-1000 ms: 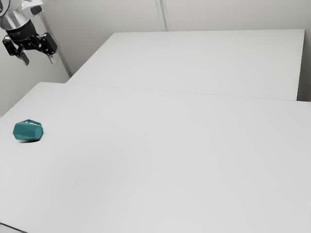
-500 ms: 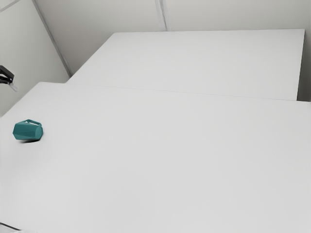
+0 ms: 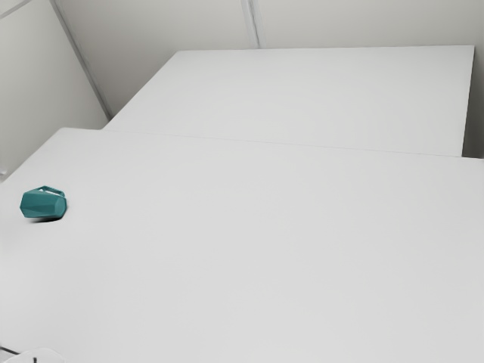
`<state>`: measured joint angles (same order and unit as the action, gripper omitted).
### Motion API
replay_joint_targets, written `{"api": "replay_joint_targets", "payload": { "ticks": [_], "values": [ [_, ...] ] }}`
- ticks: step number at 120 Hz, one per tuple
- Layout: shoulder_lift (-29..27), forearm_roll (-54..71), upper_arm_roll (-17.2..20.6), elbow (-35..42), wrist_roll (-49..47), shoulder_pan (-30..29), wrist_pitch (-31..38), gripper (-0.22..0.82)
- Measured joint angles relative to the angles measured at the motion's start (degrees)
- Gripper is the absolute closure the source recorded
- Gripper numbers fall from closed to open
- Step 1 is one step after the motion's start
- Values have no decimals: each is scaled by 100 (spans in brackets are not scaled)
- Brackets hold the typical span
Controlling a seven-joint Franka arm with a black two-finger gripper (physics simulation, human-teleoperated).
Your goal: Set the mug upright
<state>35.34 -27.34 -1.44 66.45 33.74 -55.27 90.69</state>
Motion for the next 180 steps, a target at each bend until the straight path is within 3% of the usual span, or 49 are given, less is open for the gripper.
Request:
{"api": "replay_joint_targets", "payload": {
  "ticks": [44,73,113,180],
  "values": [
    [1255,-733,38,-1094,1263,-241,-41,0],
    [1717,-1323,24,-1234,1884,-276,6,0],
    [2020,-1972,50,-1324,2500,-326,104,0],
    [1943,-2397,39,-827,3022,-333,97,2]
  ]
}}
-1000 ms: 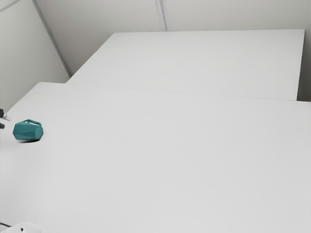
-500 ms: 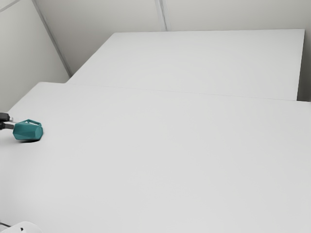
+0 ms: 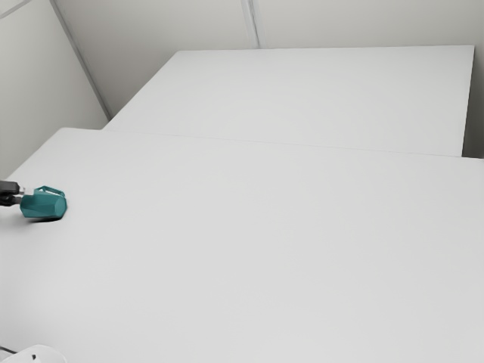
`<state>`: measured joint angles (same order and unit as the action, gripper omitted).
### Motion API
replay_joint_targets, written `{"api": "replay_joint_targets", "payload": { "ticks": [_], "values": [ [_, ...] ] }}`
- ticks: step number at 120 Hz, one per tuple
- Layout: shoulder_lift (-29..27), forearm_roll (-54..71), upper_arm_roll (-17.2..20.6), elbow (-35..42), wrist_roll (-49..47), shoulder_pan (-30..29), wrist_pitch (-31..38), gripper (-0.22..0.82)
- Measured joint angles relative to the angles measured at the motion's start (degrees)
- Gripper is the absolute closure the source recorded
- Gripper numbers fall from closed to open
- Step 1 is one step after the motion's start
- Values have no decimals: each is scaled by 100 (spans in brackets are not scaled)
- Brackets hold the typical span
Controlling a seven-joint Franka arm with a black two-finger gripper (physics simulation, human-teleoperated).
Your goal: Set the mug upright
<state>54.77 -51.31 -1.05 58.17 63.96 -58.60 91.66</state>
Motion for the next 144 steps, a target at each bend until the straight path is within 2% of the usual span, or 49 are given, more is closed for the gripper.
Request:
{"api": "replay_joint_targets", "payload": {
  "ticks": [25,54,65,83,102,144],
  "values": [
    [-13,-9,15,89,98,19,24,16],
    [-23,-82,30,91,176,34,42,56],
    [-80,-87,36,92,181,59,63,64],
    [-330,-22,34,92,153,222,76,71],
    [-516,139,32,111,99,497,146,74],
    [-873,768,27,284,-198,1026,491,78]
  ]
}}
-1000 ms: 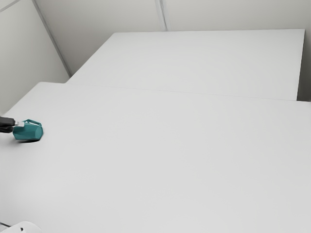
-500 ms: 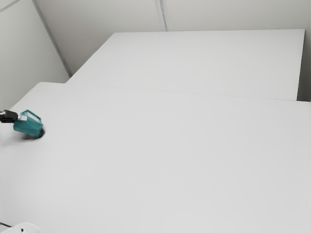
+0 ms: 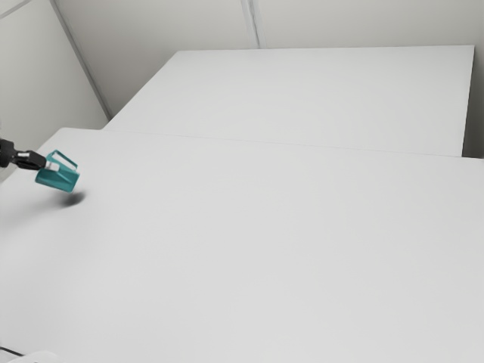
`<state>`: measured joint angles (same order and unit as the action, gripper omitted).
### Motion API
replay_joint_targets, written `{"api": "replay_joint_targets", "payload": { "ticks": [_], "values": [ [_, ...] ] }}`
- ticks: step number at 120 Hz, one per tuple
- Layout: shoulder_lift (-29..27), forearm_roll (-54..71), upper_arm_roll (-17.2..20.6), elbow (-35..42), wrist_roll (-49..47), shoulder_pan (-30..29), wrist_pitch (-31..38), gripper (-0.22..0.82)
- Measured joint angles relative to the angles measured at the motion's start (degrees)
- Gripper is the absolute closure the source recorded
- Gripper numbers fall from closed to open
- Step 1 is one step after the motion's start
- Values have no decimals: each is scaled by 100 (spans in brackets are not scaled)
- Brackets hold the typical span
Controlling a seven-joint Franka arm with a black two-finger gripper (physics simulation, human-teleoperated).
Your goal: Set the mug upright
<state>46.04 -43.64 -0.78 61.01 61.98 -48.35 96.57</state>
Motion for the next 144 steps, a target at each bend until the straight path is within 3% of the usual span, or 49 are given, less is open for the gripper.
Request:
{"api": "replay_joint_targets", "payload": {
  "ticks": [13,38,70,91,116,144],
  "values": [
    [-327,526,-6,101,-183,424,129,78],
    [-2162,2153,0,1957,-886,1613,807,78],
    [-3583,3446,-4,3564,-2182,2788,1634,78],
    [-4301,3835,-271,4495,-3123,3650,2083,78],
    [-4868,4168,-314,5346,-4327,4367,2302,78],
    [-5375,4528,-298,6192,-5664,4514,2472,78]
  ]
}}
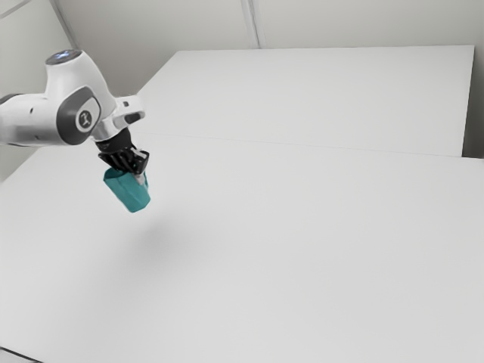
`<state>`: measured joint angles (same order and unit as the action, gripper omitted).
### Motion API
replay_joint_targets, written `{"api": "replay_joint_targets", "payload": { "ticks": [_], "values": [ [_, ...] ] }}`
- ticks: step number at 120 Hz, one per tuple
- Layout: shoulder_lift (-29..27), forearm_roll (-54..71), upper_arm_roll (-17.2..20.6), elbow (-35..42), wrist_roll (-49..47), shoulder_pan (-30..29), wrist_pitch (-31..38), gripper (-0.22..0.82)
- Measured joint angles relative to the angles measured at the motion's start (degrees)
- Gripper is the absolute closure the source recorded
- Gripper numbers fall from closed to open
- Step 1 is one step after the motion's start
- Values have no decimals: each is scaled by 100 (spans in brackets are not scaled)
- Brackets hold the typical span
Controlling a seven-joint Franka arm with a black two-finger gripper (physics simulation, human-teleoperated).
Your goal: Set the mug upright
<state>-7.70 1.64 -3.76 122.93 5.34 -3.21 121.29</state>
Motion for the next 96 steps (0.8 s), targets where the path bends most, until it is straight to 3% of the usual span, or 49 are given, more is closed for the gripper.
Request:
{"api": "replay_joint_targets", "payload": {
  "ticks": [37,96],
  "values": [
    [-154,102,51,463,-1586,562,150,78],
    [328,280,132,667,-3254,682,563,78]
  ]
}}
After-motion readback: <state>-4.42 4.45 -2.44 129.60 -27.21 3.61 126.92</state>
